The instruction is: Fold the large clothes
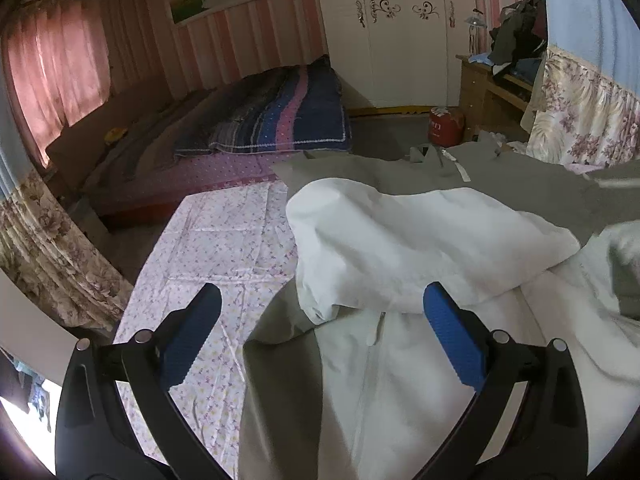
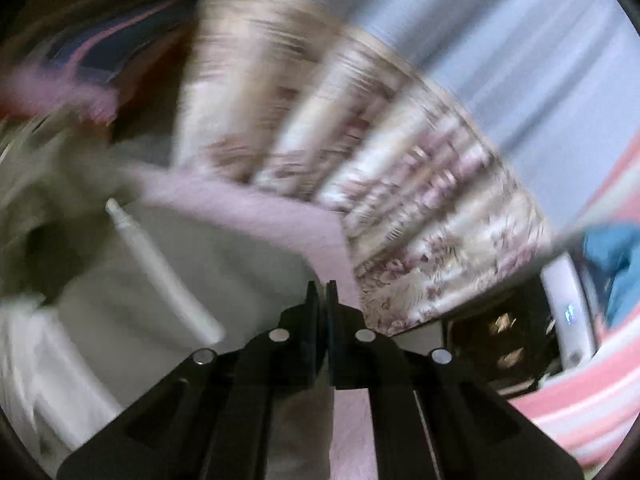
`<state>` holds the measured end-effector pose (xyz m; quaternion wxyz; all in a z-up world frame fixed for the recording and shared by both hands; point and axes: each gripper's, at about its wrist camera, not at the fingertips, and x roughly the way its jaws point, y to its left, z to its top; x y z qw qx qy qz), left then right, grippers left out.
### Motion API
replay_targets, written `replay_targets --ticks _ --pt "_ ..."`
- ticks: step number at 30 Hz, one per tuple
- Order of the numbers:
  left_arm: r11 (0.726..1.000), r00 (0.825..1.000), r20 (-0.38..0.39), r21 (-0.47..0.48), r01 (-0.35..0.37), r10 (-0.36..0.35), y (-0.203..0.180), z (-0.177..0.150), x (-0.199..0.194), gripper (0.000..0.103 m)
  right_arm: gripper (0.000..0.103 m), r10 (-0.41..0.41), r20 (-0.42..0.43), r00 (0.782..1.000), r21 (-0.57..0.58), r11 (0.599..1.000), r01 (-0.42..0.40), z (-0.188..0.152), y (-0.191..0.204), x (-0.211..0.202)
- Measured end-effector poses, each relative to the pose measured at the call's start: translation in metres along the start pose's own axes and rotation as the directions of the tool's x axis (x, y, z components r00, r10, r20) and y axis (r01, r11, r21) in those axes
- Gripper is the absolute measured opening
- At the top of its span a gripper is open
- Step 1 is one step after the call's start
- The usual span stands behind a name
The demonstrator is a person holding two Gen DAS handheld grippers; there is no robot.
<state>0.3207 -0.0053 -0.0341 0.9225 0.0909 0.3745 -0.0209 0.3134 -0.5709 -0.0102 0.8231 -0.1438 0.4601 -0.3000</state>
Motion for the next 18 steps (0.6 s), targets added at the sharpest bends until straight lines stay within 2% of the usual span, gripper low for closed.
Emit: replay_targets --ticks 2,3,4,5,6,8,10,12,14,15,16,18 --pt "1.000 1.000 0.000 0.002 -0.009 0.009 0.001 0.001 -0.001 0.100 0.052 0.033 -0.065 0.997 0.115 0.993 -0.025 0.002 -0.025 0.045" --pt "1.000 1.000 -0.002 0.007 -0.013 0.013 0.002 0.001 -0.001 0.100 0.060 0.091 -0.121 0.988 0.181 0.981 -0.068 -0.002 -0.035 0.064" --pt "1.000 1.000 -0.002 0.013 -0.020 0.020 0.002 0.001 -0.003 0.100 0.060 0.263 -0.154 0.952 0.322 0.925 -0.204 -0.013 -0.052 0.081" --pt "0.999 1.000 0.001 0.023 -0.027 0.027 0.003 0.001 -0.004 0.100 0.060 0.370 -0.121 0.921 0.398 0.868 -0.296 -0.021 -0.061 0.083" --pt "0.999 0.999 0.006 0.033 -0.034 0.034 0.003 0.001 -0.005 0.100 0.060 0.413 -0.090 0.906 0.429 0.837 -0.339 -0.026 -0.068 0.081" --pt "0.997 0.999 0.003 0.052 -0.052 0.052 0.004 0.001 -0.004 0.100 0.066 0.414 -0.031 0.910 0.392 0.842 -0.370 -0.037 -0.072 0.058" --pt "0.997 0.999 -0.003 0.052 -0.051 0.051 0.005 0.002 -0.003 0.100 0.073 0.443 0.019 0.896 0.303 0.852 -0.427 -0.050 -0.065 0.025" --pt "0.999 1.000 -0.006 0.041 -0.028 0.029 0.005 0.002 -0.002 0.100 0.073 0.499 0.031 0.866 0.230 0.840 -0.492 -0.066 -0.053 -0.002" --pt "0.999 1.000 -0.007 0.039 -0.011 0.012 0.003 0.000 -0.002 0.100 0.080 0.597 0.036 0.801 0.148 0.790 -0.595 -0.083 -0.040 -0.023" --pt "0.999 1.000 -0.009 0.041 -0.008 0.009 0.002 -0.001 -0.001 0.100 0.082 0.623 0.031 0.782 0.114 0.775 -0.622 -0.091 -0.034 -0.030" --pt "0.999 1.000 -0.012 0.046 -0.007 0.007 -0.001 -0.003 0.000 0.100 0.083 0.633 0.017 0.774 0.072 0.771 -0.633 -0.098 -0.027 -0.035" --pt "0.998 1.000 -0.021 0.067 -0.010 0.012 -0.006 -0.008 0.002 0.100 0.083 0.631 -0.028 0.775 -0.013 0.775 -0.632 -0.113 -0.007 -0.040"
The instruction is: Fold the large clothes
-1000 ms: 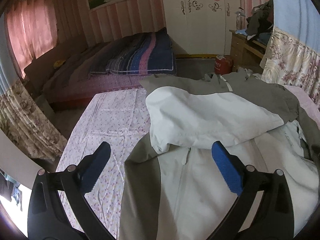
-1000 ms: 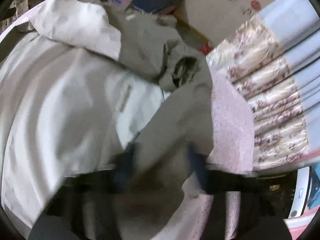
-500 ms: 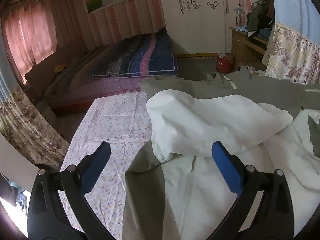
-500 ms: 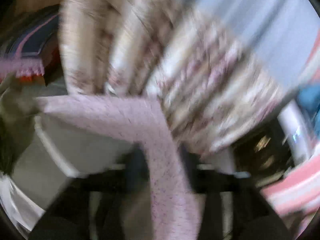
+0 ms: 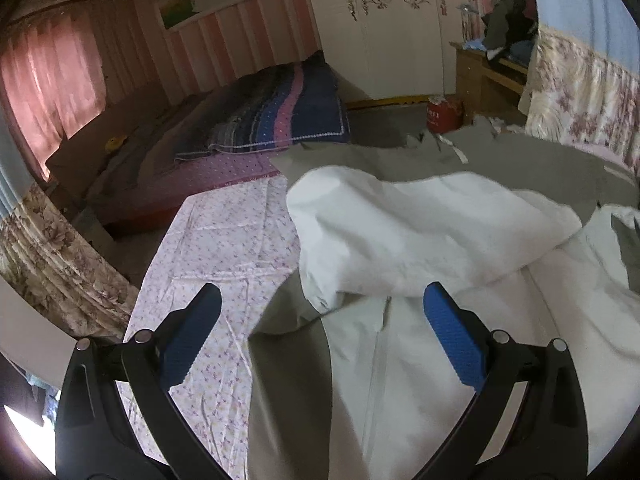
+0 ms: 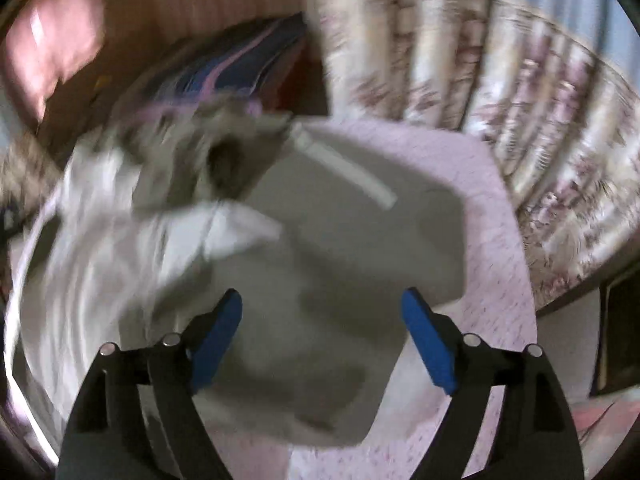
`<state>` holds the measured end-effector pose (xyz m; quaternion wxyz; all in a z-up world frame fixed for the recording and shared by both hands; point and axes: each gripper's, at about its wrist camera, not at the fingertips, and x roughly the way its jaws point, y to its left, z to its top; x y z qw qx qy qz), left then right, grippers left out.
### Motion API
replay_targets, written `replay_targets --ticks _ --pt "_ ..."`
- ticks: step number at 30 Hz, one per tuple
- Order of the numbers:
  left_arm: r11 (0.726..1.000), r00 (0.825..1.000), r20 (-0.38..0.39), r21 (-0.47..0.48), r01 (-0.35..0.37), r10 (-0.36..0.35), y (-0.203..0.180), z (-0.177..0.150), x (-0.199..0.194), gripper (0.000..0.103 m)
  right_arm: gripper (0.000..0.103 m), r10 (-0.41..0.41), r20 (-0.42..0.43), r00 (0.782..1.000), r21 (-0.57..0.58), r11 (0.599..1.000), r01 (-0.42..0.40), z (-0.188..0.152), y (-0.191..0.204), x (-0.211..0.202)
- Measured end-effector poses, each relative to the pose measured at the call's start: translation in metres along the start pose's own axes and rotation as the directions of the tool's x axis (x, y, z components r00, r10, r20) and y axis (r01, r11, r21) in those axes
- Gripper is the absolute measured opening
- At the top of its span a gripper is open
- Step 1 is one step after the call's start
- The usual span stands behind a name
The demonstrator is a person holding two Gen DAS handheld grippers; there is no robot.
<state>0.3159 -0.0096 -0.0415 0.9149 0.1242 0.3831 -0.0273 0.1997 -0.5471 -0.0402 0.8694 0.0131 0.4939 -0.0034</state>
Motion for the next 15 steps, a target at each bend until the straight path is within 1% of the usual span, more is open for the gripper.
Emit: replay_targets --ticks 1,3,5,6,7,8,9,10,11,13,15 --pt "1.000 1.000 -0.001 0.009 -0.005 0.005 -0.002 -0.002 0.000 0.100 0.083 -0.003 -0.024 1.000 -0.029 1.000 0.002 -0.006 0.005 0.006" --pt "1.000 1.000 0.002 0.023 -0.010 0.010 -0.004 -0.006 -0.001 0.100 0.085 -0.022 -0.055 0.998 -0.036 0.999 0.020 -0.016 0.006 0.021" --pt "1.000 1.000 0.003 0.022 -0.007 0.007 -0.003 -0.008 -0.002 0.100 0.084 -0.068 -0.141 0.988 -0.030 0.997 0.065 -0.028 0.004 0.053" --pt "1.000 1.000 0.002 0.018 -0.006 0.006 -0.002 -0.009 -0.002 0.100 0.083 -0.073 -0.154 0.985 -0.025 0.997 0.070 -0.031 0.004 0.061" --pt "1.000 1.000 0.002 0.013 -0.006 0.006 -0.001 -0.009 -0.002 0.100 0.083 -0.084 -0.137 0.987 -0.026 0.996 0.081 -0.034 0.007 0.068" --pt "1.000 1.000 0.002 0.006 -0.006 0.006 0.001 -0.009 -0.003 0.100 0.076 -0.089 -0.109 0.990 -0.028 0.996 0.087 -0.034 0.009 0.067" --pt "1.000 1.000 0.003 0.000 -0.005 0.005 0.003 -0.010 -0.003 0.100 0.069 -0.078 -0.099 0.992 -0.017 0.997 0.077 -0.032 0.010 0.066" --pt "1.000 1.000 0.002 -0.004 -0.003 0.003 0.005 -0.010 -0.003 0.100 0.044 -0.082 -0.092 0.992 -0.016 0.997 0.081 -0.031 0.011 0.064" --pt "1.000 1.000 0.001 -0.006 -0.001 0.001 0.005 -0.010 -0.002 0.100 0.024 -0.096 -0.082 0.992 -0.023 0.995 0.094 -0.028 0.012 0.061" --pt "1.000 1.000 0.001 -0.010 -0.004 0.004 0.007 -0.010 -0.002 0.100 0.011 -0.084 -0.056 0.995 -0.014 0.996 0.083 -0.025 0.011 0.054" --pt "1.000 1.000 0.004 -0.018 -0.004 0.004 0.009 -0.010 -0.002 0.100 0.007 -0.074 -0.020 0.997 -0.008 0.997 0.074 -0.022 0.012 0.042"
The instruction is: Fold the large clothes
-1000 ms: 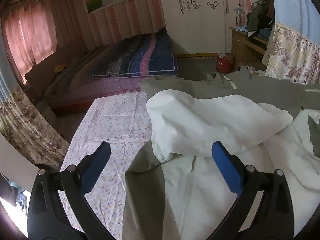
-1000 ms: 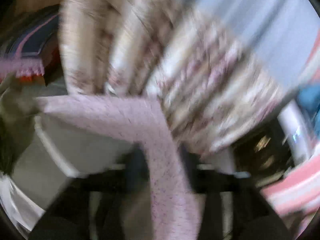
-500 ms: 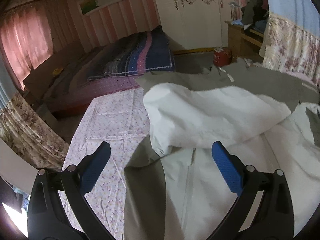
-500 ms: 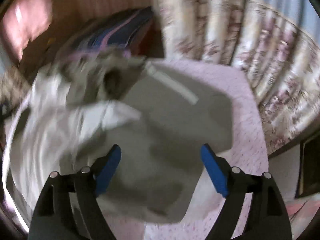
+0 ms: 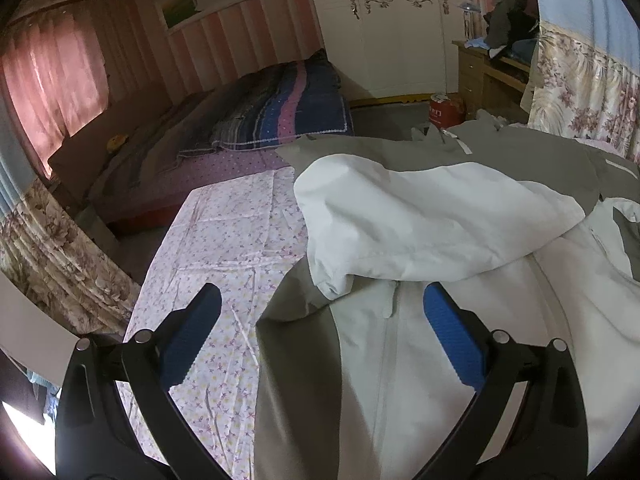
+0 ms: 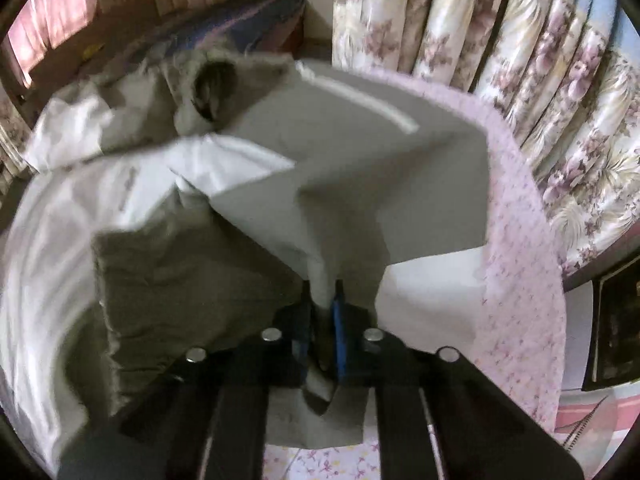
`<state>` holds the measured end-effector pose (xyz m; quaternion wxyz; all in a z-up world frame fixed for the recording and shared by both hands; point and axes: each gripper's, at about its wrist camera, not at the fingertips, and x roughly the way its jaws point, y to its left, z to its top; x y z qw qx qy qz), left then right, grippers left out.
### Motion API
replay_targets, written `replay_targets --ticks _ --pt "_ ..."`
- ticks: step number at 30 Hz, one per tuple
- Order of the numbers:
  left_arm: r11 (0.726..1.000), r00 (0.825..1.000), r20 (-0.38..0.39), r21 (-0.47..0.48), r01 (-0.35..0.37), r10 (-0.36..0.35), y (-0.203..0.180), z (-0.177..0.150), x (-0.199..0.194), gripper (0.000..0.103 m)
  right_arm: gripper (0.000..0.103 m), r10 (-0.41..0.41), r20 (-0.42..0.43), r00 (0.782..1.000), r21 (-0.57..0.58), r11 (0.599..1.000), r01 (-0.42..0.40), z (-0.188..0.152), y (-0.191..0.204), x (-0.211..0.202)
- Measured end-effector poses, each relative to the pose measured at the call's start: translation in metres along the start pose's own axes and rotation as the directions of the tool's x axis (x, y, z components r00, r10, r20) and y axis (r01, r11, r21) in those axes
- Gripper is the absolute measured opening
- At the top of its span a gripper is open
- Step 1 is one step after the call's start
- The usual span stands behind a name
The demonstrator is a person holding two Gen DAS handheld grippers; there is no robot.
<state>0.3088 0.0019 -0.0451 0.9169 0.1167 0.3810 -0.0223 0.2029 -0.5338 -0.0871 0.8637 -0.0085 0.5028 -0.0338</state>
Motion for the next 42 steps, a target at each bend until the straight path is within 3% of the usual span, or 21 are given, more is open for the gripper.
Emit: replay_targets --ticks 3,5,9,10,13,17,19,20,22,23,25,26,28,30,32,34,36,39,40,41,42 --pt "1.000 1.000 0.005 -0.008 0.010 -0.010 0.003 0.001 -0.002 0.100 0.007 0.066 0.121 0.990 0.070 0.995 -0.075 0.012 -0.011 -0.044" --pt "1.000 1.000 0.015 -0.007 0.012 -0.012 0.003 0.002 -0.005 0.100 0.007 0.122 0.214 0.969 0.136 0.979 -0.154 0.026 -0.023 -0.069" --pt "1.000 0.999 0.044 -0.021 0.016 -0.015 0.007 0.012 -0.012 0.100 0.007 0.264 0.391 0.882 0.222 0.903 -0.369 0.063 -0.028 -0.106" --pt "0.999 0.999 0.051 -0.034 0.020 -0.019 0.009 0.015 -0.014 0.100 0.007 0.322 0.421 0.848 0.219 0.871 -0.439 0.077 -0.020 -0.109" --pt "0.998 0.997 0.071 -0.059 0.024 -0.019 0.017 0.020 -0.019 0.100 0.007 0.451 0.445 0.774 0.120 0.826 -0.551 0.117 0.027 -0.116" --pt "0.995 0.996 0.090 -0.095 0.012 -0.004 0.033 0.026 -0.026 0.100 0.007 0.604 0.406 0.686 -0.062 0.767 -0.638 0.168 0.114 -0.124" --pt "0.994 0.995 0.097 -0.110 0.004 0.007 0.040 0.029 -0.029 0.100 0.007 0.649 0.363 0.669 -0.123 0.745 -0.656 0.193 0.158 -0.115" --pt "0.992 0.995 0.100 -0.123 -0.008 0.021 0.046 0.029 -0.030 0.100 0.007 0.666 0.325 0.672 -0.131 0.735 -0.665 0.204 0.179 -0.103" --pt "0.990 0.995 0.097 -0.137 -0.022 0.035 0.053 0.029 -0.030 0.100 0.016 0.670 0.182 0.720 -0.115 0.742 -0.661 0.220 0.219 -0.065" --pt "0.989 0.995 0.087 -0.143 -0.031 0.044 0.057 0.028 -0.028 0.100 0.041 0.643 0.122 0.756 -0.095 0.766 -0.636 0.225 0.233 -0.044" --pt "0.988 0.996 0.070 -0.146 -0.043 0.054 0.062 0.027 -0.024 0.100 0.065 0.536 0.022 0.844 -0.098 0.841 -0.532 0.222 0.260 -0.008" --pt "0.989 0.997 0.058 -0.142 -0.050 0.059 0.064 0.026 -0.021 0.100 0.065 0.526 -0.001 0.851 -0.111 0.845 -0.523 0.220 0.265 -0.002" --pt "0.990 0.997 0.047 -0.130 -0.057 0.063 0.064 0.025 -0.017 0.100 0.065 0.547 0.007 0.837 -0.117 0.832 -0.543 0.215 0.262 -0.007" --pt "0.992 0.998 0.040 -0.118 -0.044 0.049 0.061 0.029 -0.010 0.100 0.067 0.513 0.065 0.856 -0.138 0.854 -0.502 0.215 0.248 -0.024" --pt "0.993 1.000 0.029 -0.119 -0.001 0.004 0.054 0.036 0.000 0.100 0.085 0.403 0.163 0.901 -0.158 0.912 -0.379 0.209 0.227 -0.050" --pt "0.990 0.998 0.008 -0.124 0.061 -0.060 0.047 0.042 0.013 0.100 0.093 0.268 0.240 0.933 -0.148 0.960 -0.238 0.198 0.206 -0.062" --pt "0.985 0.993 -0.051 -0.139 0.101 -0.109 0.033 0.046 0.038 0.100 0.095 0.147 0.284 0.948 -0.122 0.986 -0.117 0.185 0.182 -0.060" --pt "0.984 0.978 -0.155 -0.129 0.122 -0.142 0.008 0.046 0.074 0.098 0.095 -0.010 0.267 0.964 -0.074 0.997 0.031 0.175 0.149 -0.044" --pt "0.985 0.974 -0.176 -0.119 0.125 -0.145 -0.001 0.045 0.083 0.090 0.095 -0.034 0.258 0.966 -0.049 0.998 0.048 0.169 0.137 -0.038" --pt "0.983 0.970 -0.181 -0.118 0.142 -0.162 -0.005 0.044 0.086 0.054 0.095 -0.032 0.249 0.968 -0.025 0.999 0.040 0.165 0.124 -0.035" --pt "0.981 0.966 -0.188 -0.123 0.153 -0.175 -0.008 0.043 0.087 0.035 0.095 -0.020 0.241 0.970 0.001 1.000 0.020 0.163 0.115 -0.026"
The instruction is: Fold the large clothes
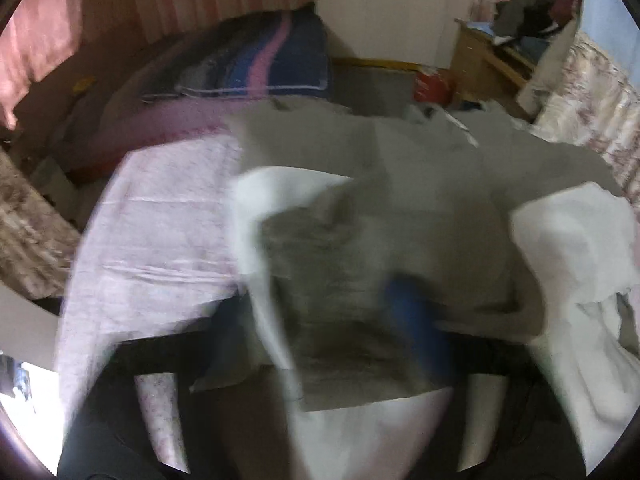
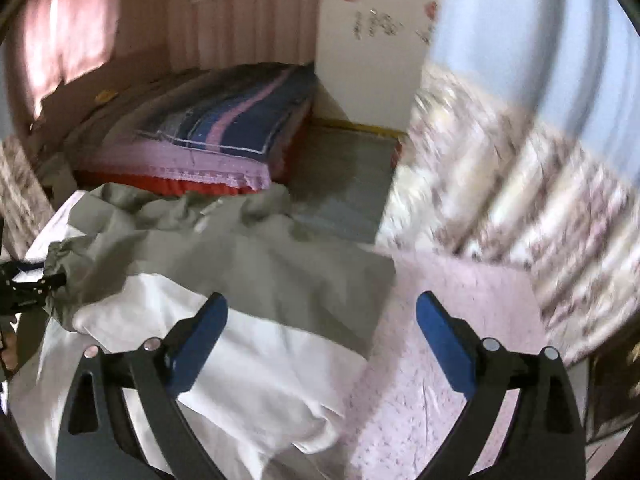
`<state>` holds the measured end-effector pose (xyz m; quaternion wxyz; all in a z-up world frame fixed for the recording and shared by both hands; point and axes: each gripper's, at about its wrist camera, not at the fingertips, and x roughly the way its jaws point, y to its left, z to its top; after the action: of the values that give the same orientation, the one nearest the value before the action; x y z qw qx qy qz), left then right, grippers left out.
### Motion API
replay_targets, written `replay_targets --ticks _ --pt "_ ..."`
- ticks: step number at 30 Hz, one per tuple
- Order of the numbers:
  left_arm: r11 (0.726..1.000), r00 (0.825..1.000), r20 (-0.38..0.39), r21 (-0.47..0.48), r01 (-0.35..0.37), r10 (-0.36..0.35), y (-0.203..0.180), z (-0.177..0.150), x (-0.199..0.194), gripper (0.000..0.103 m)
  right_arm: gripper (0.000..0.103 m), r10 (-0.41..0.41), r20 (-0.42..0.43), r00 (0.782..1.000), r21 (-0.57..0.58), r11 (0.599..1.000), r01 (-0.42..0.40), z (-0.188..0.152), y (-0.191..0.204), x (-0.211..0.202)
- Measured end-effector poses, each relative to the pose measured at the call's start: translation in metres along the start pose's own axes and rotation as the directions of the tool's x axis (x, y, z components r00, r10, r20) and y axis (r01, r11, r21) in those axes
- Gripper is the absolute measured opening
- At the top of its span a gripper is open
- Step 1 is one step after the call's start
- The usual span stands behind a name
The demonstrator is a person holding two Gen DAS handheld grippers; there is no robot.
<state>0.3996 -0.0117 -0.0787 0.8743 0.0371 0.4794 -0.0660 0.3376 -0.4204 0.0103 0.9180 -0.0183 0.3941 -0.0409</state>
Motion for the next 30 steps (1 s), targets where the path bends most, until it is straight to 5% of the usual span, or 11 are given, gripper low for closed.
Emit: replay_targets --ticks 2,3,6,9,13,15,17,19,23,26,30 --pt "1.000 0.999 0.030 -0.004 0.013 -0.013 -0.002 0.003 -0.010 0.026 0.095 0.029 -0.013 0.999 0.058 0.998 -0.028 -0.008 -0.017 0.005" --pt "0.999 0.998 0.056 -0.004 0.040 -0.040 -0.002 0.007 -0.022 0.010 0.095 0.030 -0.016 0.999 0.071 0.997 -0.029 -0.010 -0.022 0.007" --pt "0.996 0.985 0.148 -0.006 0.090 -0.088 0.002 0.020 -0.063 0.006 0.095 0.004 0.026 1.000 0.066 0.998 -0.006 -0.014 -0.024 0.007" --pt "1.000 0.962 0.271 0.017 0.021 -0.025 0.007 0.035 -0.103 0.006 0.095 -0.007 0.084 0.996 0.036 0.999 0.004 -0.014 -0.016 0.006" --pt "1.000 0.965 0.262 -0.025 -0.019 0.025 0.033 0.041 -0.098 0.007 0.095 -0.068 0.108 0.992 -0.068 0.995 0.076 -0.016 0.009 0.013" --pt "0.993 0.973 0.200 -0.006 -0.120 0.119 0.039 0.029 -0.070 0.017 0.095 -0.119 0.101 0.988 -0.124 0.984 0.131 -0.022 0.019 0.023" --pt "0.960 0.951 0.146 0.029 -0.279 0.272 0.046 0.012 -0.036 0.028 0.095 -0.160 0.088 0.983 -0.163 0.971 0.173 -0.025 0.023 0.031" --pt "0.954 0.951 0.103 0.040 -0.298 0.293 0.057 0.001 -0.019 0.048 0.095 -0.190 0.075 0.979 -0.198 0.959 0.201 -0.028 0.026 0.038" --pt "0.984 0.978 0.112 -0.038 -0.175 0.178 0.077 -0.005 -0.037 0.076 0.095 -0.123 0.056 0.991 -0.190 0.973 0.132 -0.024 0.029 0.033" --pt "0.997 0.986 0.146 -0.023 -0.073 0.075 0.063 0.009 -0.053 0.078 0.095 0.075 0.005 0.997 -0.110 0.991 -0.074 -0.015 0.031 0.030" --pt "0.995 0.985 0.146 0.060 0.082 -0.090 0.024 0.020 -0.054 0.079 0.095 0.248 -0.080 0.966 -0.120 0.959 -0.256 -0.016 0.060 0.041"
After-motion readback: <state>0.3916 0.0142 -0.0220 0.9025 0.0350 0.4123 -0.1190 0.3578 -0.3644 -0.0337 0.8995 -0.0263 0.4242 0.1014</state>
